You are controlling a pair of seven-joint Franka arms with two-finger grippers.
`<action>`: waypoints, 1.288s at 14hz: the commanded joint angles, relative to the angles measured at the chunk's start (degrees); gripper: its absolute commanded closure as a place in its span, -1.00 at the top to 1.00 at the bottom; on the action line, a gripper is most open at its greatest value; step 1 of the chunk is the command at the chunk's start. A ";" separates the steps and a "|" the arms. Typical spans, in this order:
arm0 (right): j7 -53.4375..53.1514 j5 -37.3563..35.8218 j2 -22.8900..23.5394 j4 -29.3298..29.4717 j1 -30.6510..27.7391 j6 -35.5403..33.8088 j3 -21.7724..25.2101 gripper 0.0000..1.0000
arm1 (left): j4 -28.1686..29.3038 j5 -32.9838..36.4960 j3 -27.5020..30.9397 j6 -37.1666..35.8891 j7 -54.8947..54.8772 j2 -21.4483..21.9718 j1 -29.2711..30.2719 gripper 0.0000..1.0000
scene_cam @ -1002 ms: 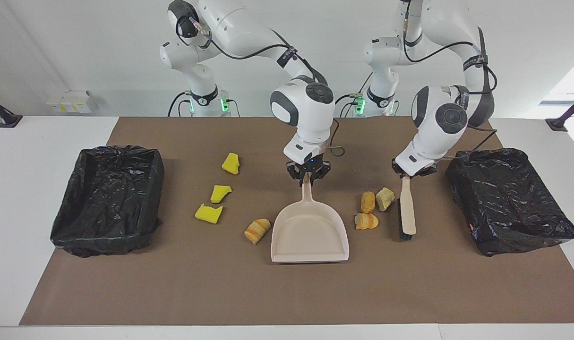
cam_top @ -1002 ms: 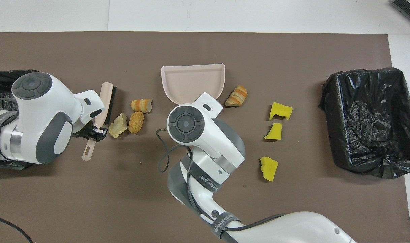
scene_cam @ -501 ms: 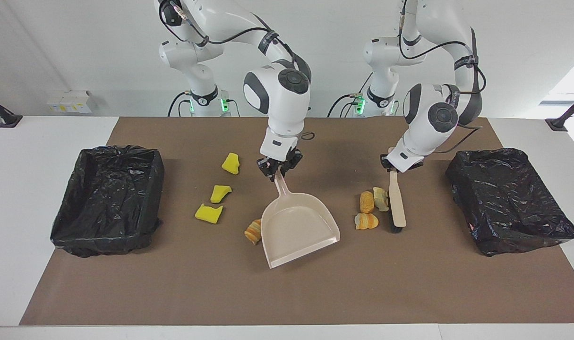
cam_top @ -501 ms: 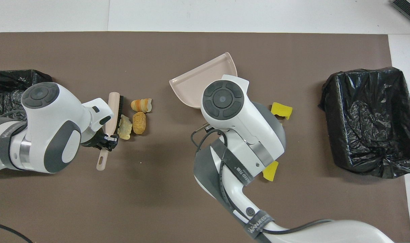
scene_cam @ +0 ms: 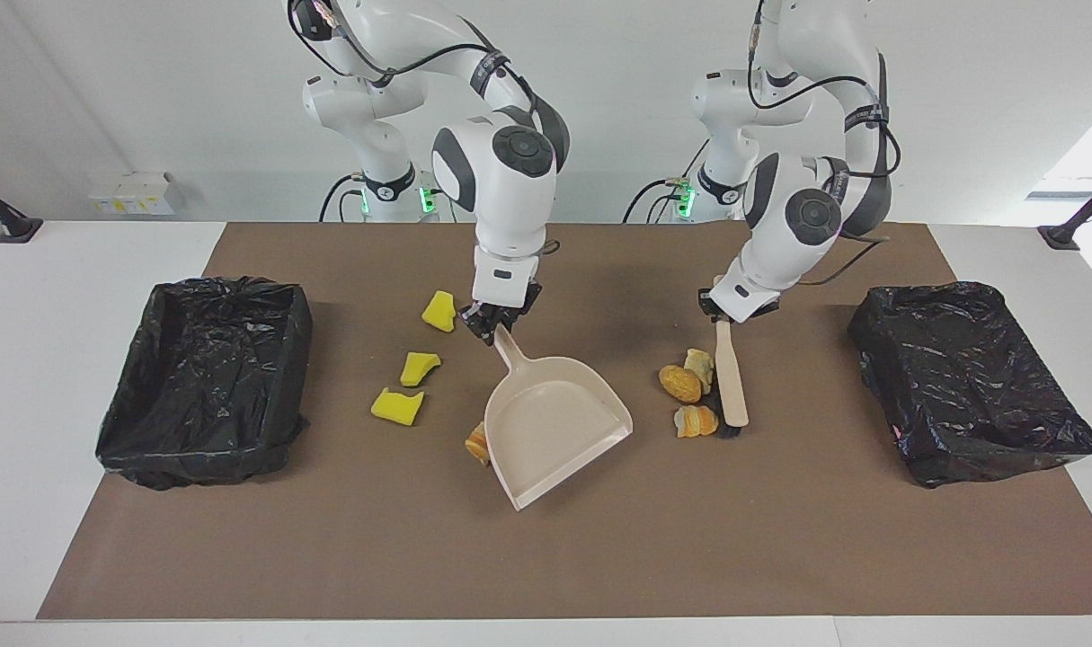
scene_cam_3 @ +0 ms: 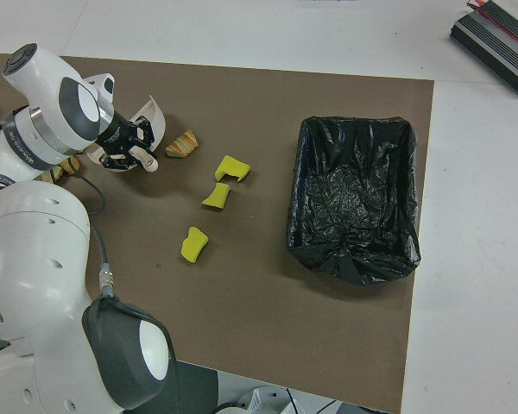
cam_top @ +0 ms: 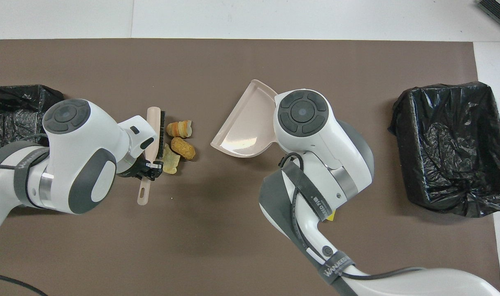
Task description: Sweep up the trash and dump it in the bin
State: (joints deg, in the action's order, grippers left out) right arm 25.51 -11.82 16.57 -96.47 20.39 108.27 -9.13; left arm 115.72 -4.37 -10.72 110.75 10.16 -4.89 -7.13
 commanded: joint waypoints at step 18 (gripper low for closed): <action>23.01 0.57 1.27 -8.73 0.62 13.98 -0.36 -1.00 | 7.24 -10.03 0.08 6.76 5.48 3.21 -14.57 -1.00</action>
State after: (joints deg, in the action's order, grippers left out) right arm 50.51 -11.57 16.56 -104.94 20.71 118.74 -9.20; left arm 121.50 -12.02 -11.57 117.01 15.40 -3.95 -19.05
